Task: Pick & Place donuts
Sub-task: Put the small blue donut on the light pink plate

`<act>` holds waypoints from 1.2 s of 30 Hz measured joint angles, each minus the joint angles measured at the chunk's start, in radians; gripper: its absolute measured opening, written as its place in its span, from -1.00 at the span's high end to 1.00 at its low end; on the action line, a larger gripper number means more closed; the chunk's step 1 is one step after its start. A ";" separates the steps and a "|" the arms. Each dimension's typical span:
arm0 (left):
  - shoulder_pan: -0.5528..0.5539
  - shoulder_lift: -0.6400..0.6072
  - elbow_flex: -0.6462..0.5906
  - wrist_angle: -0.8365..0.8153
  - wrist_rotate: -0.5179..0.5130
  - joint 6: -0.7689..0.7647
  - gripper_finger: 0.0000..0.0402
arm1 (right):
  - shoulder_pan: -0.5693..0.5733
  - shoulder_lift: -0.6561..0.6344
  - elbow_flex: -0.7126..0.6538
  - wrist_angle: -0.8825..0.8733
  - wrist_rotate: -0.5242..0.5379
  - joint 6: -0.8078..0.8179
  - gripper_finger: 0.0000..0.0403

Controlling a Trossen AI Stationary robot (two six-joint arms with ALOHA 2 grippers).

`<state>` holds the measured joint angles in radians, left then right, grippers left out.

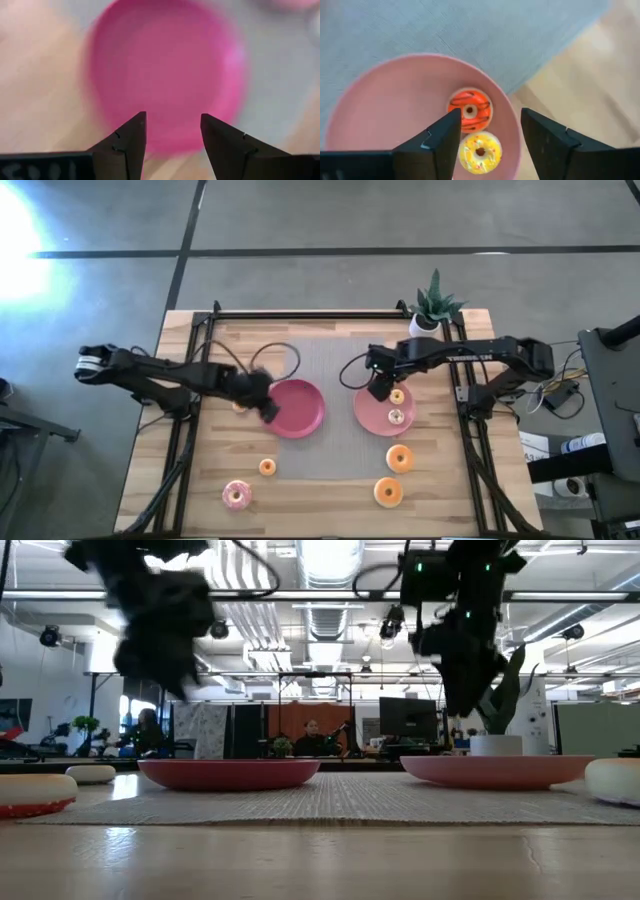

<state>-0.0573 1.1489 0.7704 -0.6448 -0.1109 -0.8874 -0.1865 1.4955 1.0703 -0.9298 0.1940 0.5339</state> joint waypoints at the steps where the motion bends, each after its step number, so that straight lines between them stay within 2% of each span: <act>1: -0.019 -0.017 0.000 -0.093 -0.025 -0.033 0.20 | 0.006 -0.007 0.008 -0.002 0.006 -0.009 0.01; 5: -0.062 -0.069 -0.009 -0.371 -0.043 -0.190 0.20 | 0.017 -0.017 0.037 -0.002 0.016 -0.014 0.01; 9: -0.063 -0.109 -0.036 -0.489 -0.102 -0.319 0.20 | 0.017 -0.004 0.053 0.011 0.015 -0.019 0.01; 12: -0.037 -0.132 -0.079 -0.455 -0.141 -0.353 0.20 | 0.017 0.000 0.048 0.066 0.010 -0.021 0.01; 18: -0.007 -0.141 -0.182 -0.317 -0.065 -0.357 0.20 | 0.018 0.001 0.034 0.101 -0.039 -0.015 0.02; 22: -0.042 -0.140 -0.193 -0.262 -0.053 -0.362 0.20 | 0.028 0.001 0.032 0.100 -0.042 -0.014 0.04; 24: -0.067 -0.130 -0.181 -0.256 -0.080 -0.351 0.20 | 0.031 0.001 0.032 0.100 -0.044 -0.013 0.04; 27: -0.086 -0.092 -0.168 -0.248 -0.117 -0.304 0.20 | 0.034 0.001 0.032 0.101 -0.044 -0.011 0.04; 36: -0.089 0.097 -0.140 -0.224 -0.117 -0.177 0.20 | 0.032 0.000 0.032 0.105 -0.037 -0.010 0.04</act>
<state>-0.1463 1.2458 0.6302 -0.8693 -0.2276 -1.0648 -0.1547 1.4960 1.1019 -0.8249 0.1566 0.5236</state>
